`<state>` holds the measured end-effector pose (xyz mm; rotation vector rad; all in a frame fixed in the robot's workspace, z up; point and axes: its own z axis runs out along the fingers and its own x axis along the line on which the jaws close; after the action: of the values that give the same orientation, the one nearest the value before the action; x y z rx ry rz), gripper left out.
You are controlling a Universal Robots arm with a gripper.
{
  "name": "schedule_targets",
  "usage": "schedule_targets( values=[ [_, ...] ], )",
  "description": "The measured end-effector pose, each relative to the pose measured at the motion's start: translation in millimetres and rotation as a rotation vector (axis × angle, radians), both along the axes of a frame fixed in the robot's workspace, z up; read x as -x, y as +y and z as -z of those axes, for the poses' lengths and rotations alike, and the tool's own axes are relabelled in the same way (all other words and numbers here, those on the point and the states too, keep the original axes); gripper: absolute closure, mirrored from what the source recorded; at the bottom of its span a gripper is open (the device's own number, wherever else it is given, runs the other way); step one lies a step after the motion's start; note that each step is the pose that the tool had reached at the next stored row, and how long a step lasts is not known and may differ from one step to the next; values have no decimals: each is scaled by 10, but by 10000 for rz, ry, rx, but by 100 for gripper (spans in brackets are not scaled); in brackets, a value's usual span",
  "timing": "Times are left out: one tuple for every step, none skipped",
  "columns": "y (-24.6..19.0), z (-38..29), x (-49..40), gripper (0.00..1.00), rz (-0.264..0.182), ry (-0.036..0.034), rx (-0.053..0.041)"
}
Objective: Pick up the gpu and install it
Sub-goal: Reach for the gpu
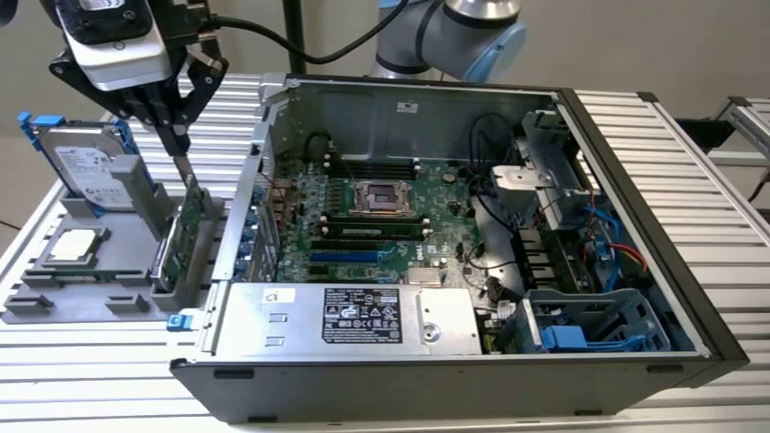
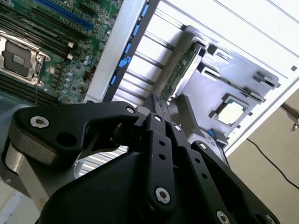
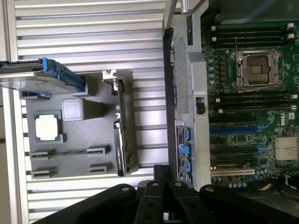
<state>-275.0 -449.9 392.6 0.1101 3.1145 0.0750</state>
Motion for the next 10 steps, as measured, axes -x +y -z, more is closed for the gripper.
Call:
schedule_targets(
  values=[
    [-2, 0, 7, 100, 0, 0, 0],
    [-3, 0, 13, 100, 0, 0, 0],
    [-6, 0, 20, 100, 0, 1, 0],
    [-8, 0, 27, 100, 0, 0, 0],
    [-9, 0, 33, 100, 0, 0, 0],
    [-11, 0, 39, 100, 0, 0, 0],
    [-13, 0, 47, 100, 0, 1, 1],
    [-15, 0, 54, 100, 0, 0, 0],
    [-17, 0, 61, 100, 0, 0, 0],
    [-19, 0, 67, 100, 0, 0, 0]
  ],
)
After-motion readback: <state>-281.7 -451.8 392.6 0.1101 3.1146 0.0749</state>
